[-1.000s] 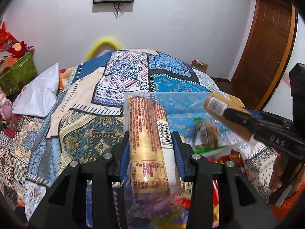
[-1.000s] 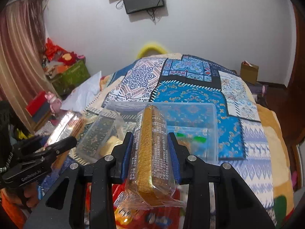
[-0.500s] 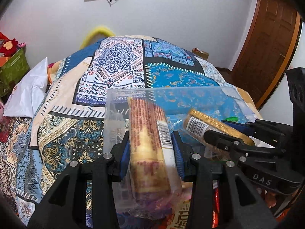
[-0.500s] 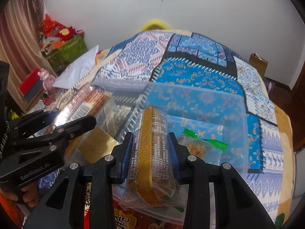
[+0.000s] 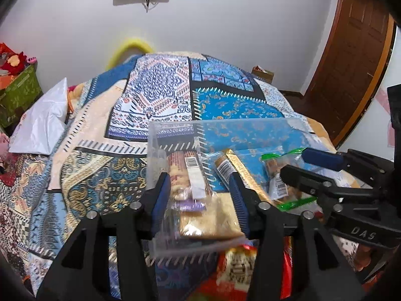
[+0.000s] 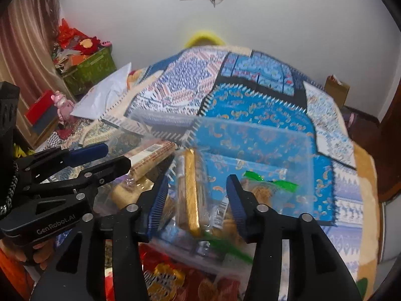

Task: Organize snacks
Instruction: 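Lower both held packs into the clear box and open both tools, then grasp the orange puff bag with left tool while right tool grasps the cream cake pack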

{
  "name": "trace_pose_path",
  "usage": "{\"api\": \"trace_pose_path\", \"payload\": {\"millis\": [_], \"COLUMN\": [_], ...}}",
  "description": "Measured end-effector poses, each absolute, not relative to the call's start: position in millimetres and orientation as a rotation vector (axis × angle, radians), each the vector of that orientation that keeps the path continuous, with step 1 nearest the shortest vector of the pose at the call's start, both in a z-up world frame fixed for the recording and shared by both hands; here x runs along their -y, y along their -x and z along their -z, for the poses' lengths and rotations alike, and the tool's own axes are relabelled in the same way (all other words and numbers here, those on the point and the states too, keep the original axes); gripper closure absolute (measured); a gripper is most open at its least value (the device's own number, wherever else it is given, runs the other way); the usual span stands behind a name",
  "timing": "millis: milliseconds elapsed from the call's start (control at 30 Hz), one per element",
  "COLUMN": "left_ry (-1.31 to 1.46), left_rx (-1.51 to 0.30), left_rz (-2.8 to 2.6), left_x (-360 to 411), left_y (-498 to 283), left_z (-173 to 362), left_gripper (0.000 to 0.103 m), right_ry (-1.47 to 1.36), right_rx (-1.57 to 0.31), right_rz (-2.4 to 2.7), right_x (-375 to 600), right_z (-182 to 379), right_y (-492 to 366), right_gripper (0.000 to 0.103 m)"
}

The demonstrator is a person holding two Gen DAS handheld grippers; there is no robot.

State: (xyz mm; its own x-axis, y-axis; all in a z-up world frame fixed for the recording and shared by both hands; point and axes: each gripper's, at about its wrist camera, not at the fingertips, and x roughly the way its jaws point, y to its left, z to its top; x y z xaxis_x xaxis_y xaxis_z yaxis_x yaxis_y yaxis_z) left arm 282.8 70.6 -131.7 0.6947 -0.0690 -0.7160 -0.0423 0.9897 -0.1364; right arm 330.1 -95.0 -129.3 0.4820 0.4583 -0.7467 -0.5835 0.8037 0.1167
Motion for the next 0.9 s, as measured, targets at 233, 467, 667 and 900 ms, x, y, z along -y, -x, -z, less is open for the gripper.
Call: {"api": "trace_pose_path", "payload": {"millis": [233, 467, 667, 900], "left_ry": [0.107, 0.083, 0.068, 0.091], "left_rx": [-0.746, -0.727, -0.736, -0.797], "left_rz": [0.004, 0.003, 0.005, 0.013], "left_x": [-68, -59, -51, -44], "left_y": [-228, -168, -126, -92], "left_z": [97, 82, 87, 112], "left_gripper": [0.036, 0.027, 0.022, 0.022], "right_ry": [0.137, 0.115, 0.103, 0.099], "right_rx": [-0.769, -0.732, -0.728, -0.786], "right_rz": [-0.635, -0.638, -0.637, -0.631], "right_x": [113, 129, 143, 150], "right_z": [93, 76, 78, 102], "right_y": [-292, -250, -214, -181], "right_gripper": [0.046, 0.043, 0.037, 0.037]}}
